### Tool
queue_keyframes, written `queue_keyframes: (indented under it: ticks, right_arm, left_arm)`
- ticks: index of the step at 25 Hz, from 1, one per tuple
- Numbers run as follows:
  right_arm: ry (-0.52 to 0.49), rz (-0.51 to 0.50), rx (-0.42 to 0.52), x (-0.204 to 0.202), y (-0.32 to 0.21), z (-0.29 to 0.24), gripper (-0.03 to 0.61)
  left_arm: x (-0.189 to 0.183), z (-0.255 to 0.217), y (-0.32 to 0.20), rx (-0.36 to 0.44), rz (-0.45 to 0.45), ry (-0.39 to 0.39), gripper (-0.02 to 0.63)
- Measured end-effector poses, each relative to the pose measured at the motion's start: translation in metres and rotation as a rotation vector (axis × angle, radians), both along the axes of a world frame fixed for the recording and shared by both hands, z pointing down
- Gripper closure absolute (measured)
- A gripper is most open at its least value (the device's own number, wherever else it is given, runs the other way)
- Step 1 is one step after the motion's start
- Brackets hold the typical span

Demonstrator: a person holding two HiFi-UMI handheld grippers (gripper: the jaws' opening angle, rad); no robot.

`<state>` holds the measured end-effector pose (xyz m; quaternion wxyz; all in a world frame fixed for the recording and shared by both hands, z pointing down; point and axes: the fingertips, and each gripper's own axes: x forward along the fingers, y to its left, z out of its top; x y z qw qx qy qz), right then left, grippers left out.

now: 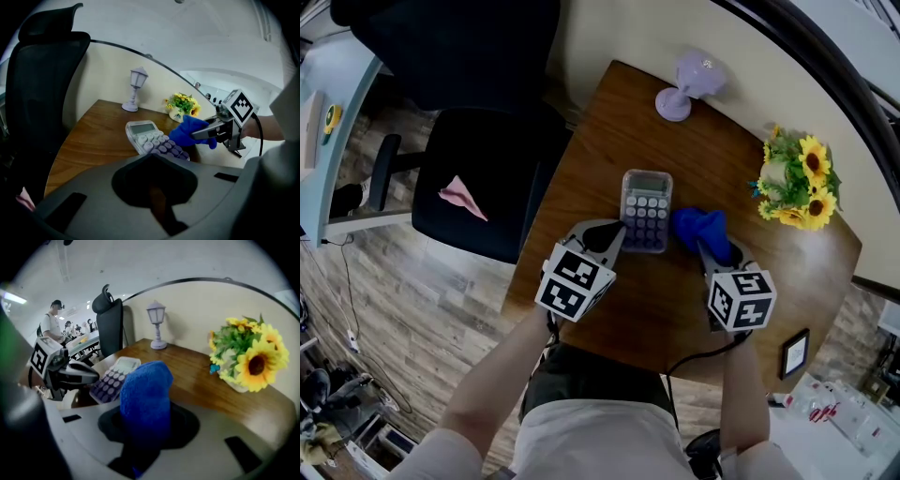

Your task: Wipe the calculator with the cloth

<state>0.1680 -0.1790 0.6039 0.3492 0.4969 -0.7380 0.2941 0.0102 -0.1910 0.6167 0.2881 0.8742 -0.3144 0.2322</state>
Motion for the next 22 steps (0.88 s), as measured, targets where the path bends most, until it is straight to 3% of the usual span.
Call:
queue_keyframes:
  ticks: [5, 9, 15, 18, 22]
  right_arm:
    - [-0.128, 0.089, 0.144, -0.007, -0.05, -0.037, 0.459]
    - [-0.188, 0.055, 0.218, -0.043, -0.083, -0.049, 0.457]
    - [-0.155, -0.032, 0.145, -0.083, -0.099, -0.02, 0.457]
    - [-0.113, -0.066, 0.091, -0.09, -0.084, -0.003, 0.457]
    - [-0.111, -0.055, 0.098, -0.091, -0.061, -0.002, 0.457]
  left_arm:
    - [-0.001, 0.002, 0.001, 0.013, -0.001, -0.015, 0.611]
    - [-0.002, 0.001, 0.0, 0.023, -0.001, -0.018, 0.611]
    - [-0.001, 0.001, 0.0, 0.032, -0.004, -0.021, 0.611]
    - [-0.001, 0.001, 0.0, 0.039, -0.004, -0.024, 0.611]
    - [-0.002, 0.002, 0.0, 0.041, -0.006, -0.029, 0.611]
